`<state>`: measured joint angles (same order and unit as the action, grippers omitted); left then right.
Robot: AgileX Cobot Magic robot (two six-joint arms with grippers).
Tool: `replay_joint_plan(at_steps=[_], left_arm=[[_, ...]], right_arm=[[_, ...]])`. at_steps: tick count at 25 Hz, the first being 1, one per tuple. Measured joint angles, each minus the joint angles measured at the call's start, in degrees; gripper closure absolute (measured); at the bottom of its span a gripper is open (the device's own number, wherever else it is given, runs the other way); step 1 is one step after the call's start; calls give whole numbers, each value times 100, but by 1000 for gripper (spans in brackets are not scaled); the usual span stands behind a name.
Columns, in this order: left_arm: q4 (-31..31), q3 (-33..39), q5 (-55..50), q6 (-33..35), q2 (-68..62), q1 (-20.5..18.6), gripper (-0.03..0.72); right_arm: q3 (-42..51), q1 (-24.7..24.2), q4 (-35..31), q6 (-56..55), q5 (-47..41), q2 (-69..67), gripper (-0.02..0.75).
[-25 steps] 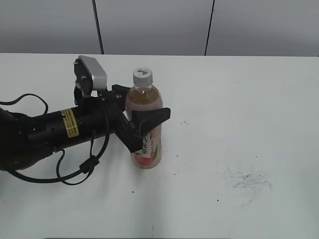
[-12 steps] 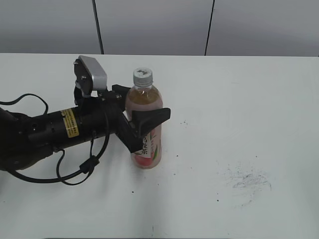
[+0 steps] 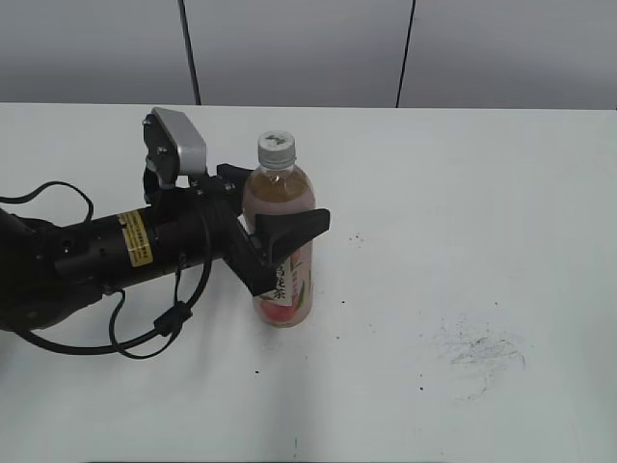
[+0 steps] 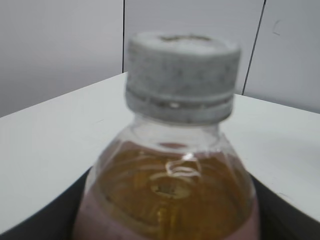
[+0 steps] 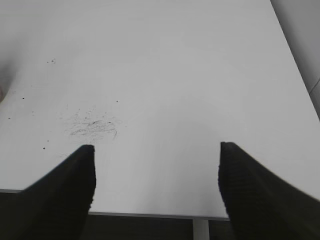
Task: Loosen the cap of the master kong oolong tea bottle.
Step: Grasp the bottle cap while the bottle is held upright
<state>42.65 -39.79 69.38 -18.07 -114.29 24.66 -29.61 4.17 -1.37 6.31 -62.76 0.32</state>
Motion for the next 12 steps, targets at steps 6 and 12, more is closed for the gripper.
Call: replay_joint_plan(at_steps=[6, 12], left_arm=[[0, 0, 0, 0, 0, 0, 243], [0, 0, 0, 0, 0, 0, 243]], right_arm=[[-180, 0, -101, 0, 964, -369, 222], [-636, 0, -973, 433, 1970, -2361, 248]])
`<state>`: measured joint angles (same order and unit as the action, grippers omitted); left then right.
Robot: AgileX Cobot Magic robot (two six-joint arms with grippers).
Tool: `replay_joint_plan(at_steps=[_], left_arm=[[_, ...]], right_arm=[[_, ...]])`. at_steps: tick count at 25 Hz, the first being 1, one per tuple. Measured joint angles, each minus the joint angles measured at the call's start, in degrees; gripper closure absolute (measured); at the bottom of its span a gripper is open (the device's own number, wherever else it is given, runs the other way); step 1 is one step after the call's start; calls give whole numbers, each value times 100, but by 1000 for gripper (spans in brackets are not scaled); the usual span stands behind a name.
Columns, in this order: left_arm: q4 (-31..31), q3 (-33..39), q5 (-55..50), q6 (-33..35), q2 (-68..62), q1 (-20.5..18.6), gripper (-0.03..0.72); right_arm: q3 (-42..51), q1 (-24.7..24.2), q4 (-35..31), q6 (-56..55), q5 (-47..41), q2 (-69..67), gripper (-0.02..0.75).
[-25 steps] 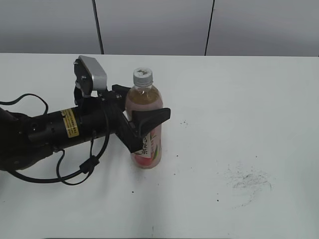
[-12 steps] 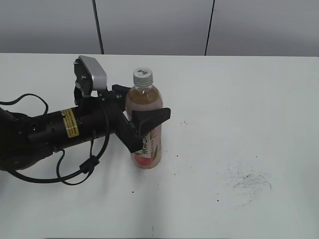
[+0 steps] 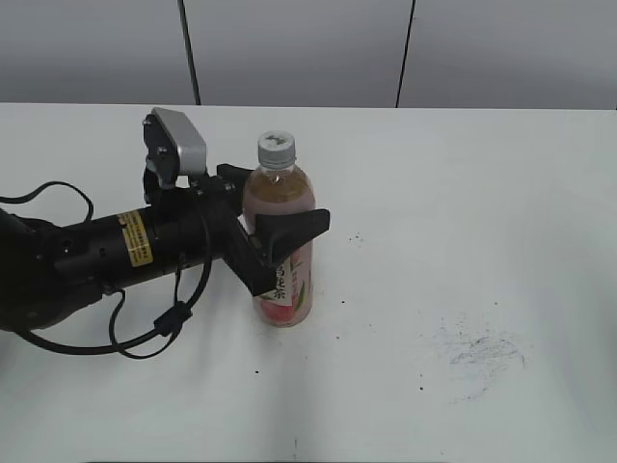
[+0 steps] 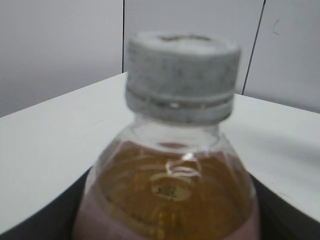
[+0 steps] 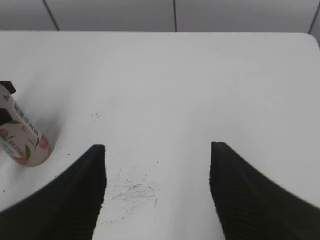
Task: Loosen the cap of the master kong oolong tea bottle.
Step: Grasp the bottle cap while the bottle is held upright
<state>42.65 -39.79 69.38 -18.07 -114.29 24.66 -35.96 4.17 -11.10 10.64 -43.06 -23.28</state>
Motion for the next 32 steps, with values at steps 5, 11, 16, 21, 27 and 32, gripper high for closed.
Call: replay_joint_plan(at_steps=[5, 11, 16, 21, 27, 32], left_arm=[[0, 0, 0, 0, 0, 0, 243], [2, 0, 17, 0, 0, 0, 243], [2, 0, 17, 0, 0, 0, 243], [2, 0, 24, 0, 0, 0, 243], [2, 0, 24, 0, 0, 0, 243], [2, 0, 18, 0, 0, 0, 243]], right_arm=[[-908, 14, -1080, 1569, 23, -2031, 250], [-2478, 457, -1402, 2460, -372, -4341, 251], [-3845, 1216, -1450, 3065, -1070, -5816, 251], [-5113, 1853, -1324, 3111, -1885, -6969, 252], [-5979, 2733, -1219, 2783, -2482, -7322, 254], [-6136, 3573, -140, 998, -2487, -7335, 255]])
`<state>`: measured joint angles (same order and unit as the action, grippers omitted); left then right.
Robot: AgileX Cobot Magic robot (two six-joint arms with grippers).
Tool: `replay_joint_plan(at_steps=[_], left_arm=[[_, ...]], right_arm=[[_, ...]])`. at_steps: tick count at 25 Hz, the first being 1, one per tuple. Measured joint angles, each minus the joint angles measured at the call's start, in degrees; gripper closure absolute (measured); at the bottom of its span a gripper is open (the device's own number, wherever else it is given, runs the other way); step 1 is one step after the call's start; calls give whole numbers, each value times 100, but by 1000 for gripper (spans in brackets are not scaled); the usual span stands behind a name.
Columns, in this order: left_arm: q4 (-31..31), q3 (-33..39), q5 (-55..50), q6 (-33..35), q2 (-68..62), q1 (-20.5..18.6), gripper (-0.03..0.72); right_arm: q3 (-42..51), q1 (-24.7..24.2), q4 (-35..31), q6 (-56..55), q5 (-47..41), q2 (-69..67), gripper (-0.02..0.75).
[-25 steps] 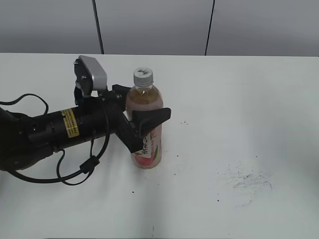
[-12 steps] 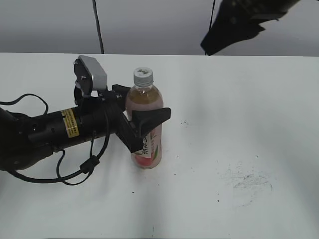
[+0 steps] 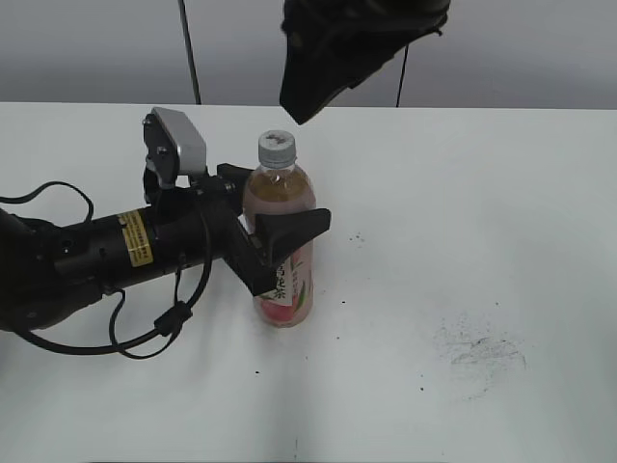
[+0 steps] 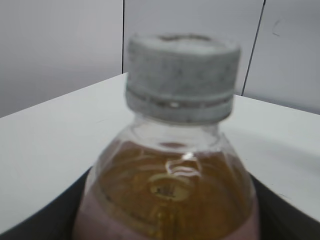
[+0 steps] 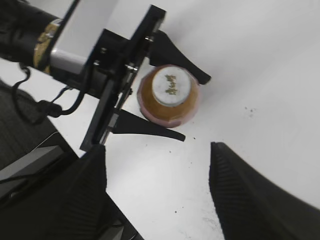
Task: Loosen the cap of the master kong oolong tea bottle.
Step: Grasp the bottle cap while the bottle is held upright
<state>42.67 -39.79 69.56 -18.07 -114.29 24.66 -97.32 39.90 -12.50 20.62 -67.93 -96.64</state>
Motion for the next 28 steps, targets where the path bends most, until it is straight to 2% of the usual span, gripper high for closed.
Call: replay_joint_plan(at_steps=[2, 4, 9, 18, 28], left_arm=[[0, 0, 0, 0, 0, 0, 243], [0, 0, 0, 0, 0, 0, 243], [0, 0, 0, 0, 0, 0, 243], [0, 0, 5, 0, 0, 0, 243], [11, 0, 7, 0, 0, 0, 243]], right_arm=[[-5, 295, 635, -921, 11, -43, 255], [-15, 524, 991, -1621, 82, -78, 255], [-289, 676, 1044, -2344, 173, -291, 255], [-1175, 676, 1250, -2653, -125, -1300, 255], [-1294, 579, 1250, -2680, -177, -1610, 255]])
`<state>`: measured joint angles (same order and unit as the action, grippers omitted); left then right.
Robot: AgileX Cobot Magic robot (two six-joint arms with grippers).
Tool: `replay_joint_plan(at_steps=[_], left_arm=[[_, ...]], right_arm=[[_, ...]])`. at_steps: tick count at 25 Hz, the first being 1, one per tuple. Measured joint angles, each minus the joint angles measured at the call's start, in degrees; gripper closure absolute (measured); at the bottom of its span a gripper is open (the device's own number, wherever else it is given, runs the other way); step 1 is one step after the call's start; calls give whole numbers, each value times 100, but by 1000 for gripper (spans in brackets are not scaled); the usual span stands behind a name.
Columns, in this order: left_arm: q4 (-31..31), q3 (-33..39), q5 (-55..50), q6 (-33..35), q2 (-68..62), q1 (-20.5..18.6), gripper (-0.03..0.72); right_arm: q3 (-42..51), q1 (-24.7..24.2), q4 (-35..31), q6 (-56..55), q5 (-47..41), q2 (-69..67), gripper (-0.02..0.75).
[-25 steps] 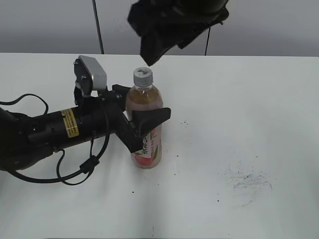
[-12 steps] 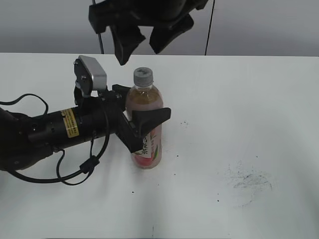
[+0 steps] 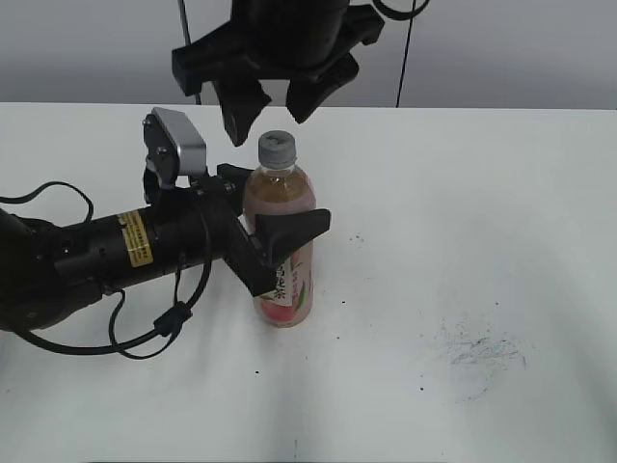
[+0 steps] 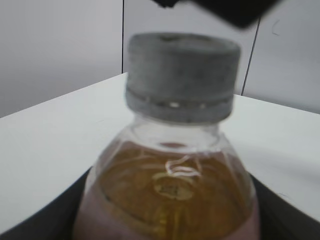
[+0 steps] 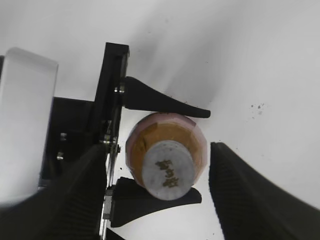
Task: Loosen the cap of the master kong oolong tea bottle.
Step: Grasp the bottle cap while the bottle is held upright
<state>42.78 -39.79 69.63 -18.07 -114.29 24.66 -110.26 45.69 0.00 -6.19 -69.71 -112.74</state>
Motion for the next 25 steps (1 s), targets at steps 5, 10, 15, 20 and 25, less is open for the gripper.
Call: replay_joint_plan(at_steps=[5, 10, 15, 20, 25], left_arm=[[2, 0, 0, 0, 0, 0, 243], [2, 0, 0, 0, 0, 0, 243], [2, 0, 0, 0, 0, 0, 243], [2, 0, 0, 0, 0, 0, 243], [2, 0, 0, 0, 0, 0, 243]], right_arm=[[1, -95, 0, -13, 0, 0, 286], [60, -112, -79, -13, -5, 0, 297], [140, -129, -114, -13, -13, 0, 297], [140, -129, -114, -13, -17, 0, 303], [142, -129, -114, -7, -17, 0, 321]])
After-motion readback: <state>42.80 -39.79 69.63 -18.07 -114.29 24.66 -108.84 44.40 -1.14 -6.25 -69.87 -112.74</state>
